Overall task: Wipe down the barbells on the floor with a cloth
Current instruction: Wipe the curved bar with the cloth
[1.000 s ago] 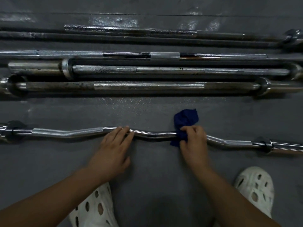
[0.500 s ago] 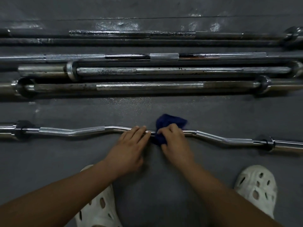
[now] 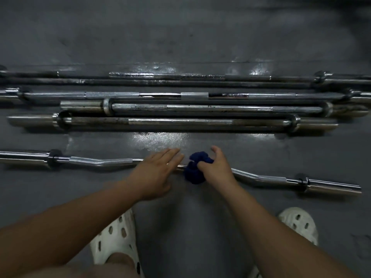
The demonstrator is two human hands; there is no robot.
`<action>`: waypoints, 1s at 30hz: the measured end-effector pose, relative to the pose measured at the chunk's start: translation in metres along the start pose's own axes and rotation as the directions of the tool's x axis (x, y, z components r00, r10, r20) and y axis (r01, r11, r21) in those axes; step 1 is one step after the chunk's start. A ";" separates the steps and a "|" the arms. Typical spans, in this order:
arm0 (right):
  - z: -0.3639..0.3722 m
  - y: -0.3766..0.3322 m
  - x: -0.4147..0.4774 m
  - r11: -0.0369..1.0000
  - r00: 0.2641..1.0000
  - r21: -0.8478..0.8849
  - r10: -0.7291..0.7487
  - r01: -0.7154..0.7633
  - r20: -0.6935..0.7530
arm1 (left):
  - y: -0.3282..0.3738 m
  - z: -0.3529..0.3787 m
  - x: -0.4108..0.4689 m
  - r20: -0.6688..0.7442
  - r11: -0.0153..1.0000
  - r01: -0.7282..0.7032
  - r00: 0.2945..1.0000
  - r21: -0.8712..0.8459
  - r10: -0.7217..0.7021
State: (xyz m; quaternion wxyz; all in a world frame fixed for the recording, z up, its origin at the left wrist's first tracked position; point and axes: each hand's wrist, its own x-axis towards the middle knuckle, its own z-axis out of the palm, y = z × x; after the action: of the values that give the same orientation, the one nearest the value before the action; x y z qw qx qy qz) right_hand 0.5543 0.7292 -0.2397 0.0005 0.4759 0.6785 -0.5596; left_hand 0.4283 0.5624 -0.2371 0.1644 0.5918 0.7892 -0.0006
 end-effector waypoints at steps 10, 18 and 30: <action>-0.096 0.011 -0.080 0.986 0.977 0.090 -0.120 0.137 -0.179 | 0.041 -0.090 -0.023 -0.095 0.997 0.011 0.995 0.073 -0.004; -0.129 0.059 -0.060 0.995 0.960 0.095 0.044 -0.018 -0.277 | 0.059 -0.069 -0.009 -0.013 1.000 -0.019 1.000 -0.010 0.019; -0.119 0.129 0.034 0.964 0.794 -0.190 0.031 -0.183 -0.607 | 0.102 0.021 0.115 0.156 0.966 -0.205 0.961 -0.159 0.230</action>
State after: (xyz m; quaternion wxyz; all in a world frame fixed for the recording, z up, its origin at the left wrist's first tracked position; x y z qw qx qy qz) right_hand 0.6821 0.8310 -0.3115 -0.1246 0.6624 0.6779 -0.2935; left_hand 0.5003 0.6965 -0.2675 0.2726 0.6597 0.7000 0.0220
